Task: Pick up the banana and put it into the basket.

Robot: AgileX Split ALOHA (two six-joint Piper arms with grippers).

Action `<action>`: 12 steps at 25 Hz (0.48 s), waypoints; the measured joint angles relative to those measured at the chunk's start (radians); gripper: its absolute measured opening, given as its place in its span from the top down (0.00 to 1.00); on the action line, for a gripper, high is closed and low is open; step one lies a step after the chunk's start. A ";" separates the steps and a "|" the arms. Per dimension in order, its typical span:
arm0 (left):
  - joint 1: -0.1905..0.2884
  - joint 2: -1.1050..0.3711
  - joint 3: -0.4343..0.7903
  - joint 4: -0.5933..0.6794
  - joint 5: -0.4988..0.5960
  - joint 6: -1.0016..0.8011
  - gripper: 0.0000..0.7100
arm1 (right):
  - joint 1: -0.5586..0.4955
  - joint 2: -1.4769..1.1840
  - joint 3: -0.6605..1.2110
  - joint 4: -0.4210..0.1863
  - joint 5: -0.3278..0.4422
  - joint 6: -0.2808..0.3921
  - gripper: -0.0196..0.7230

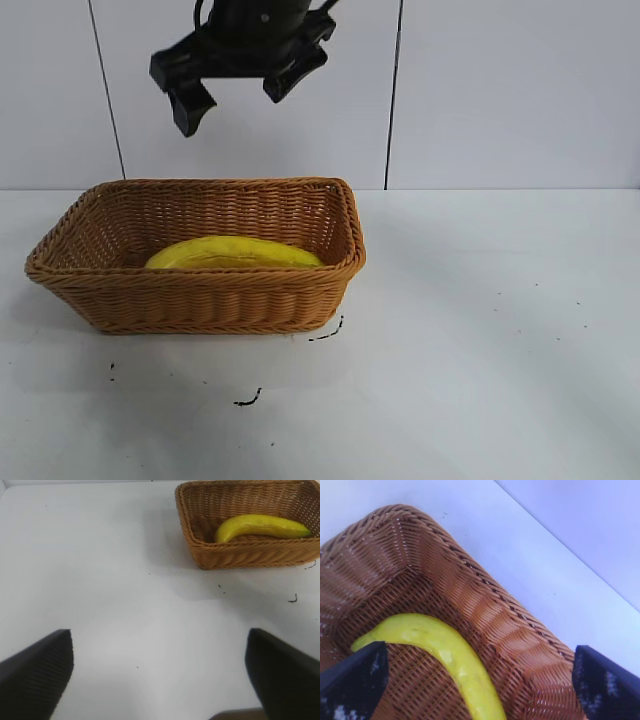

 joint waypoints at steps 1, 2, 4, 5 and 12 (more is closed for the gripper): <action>0.000 0.000 0.000 0.000 0.000 0.000 0.02 | -0.025 0.000 -0.004 0.026 0.035 0.001 0.05; 0.000 0.000 0.000 0.000 0.000 0.000 0.02 | -0.049 0.000 -0.005 0.044 0.062 0.004 0.05; 0.000 0.000 0.000 0.000 0.000 0.000 0.02 | -0.092 0.000 -0.005 0.065 0.109 0.017 0.05; 0.000 0.000 0.000 0.000 0.000 0.000 0.02 | -0.116 0.000 -0.005 0.068 0.117 0.022 0.05; 0.000 0.000 0.000 0.000 0.000 0.000 0.02 | -0.283 0.000 -0.005 0.010 0.120 0.030 0.05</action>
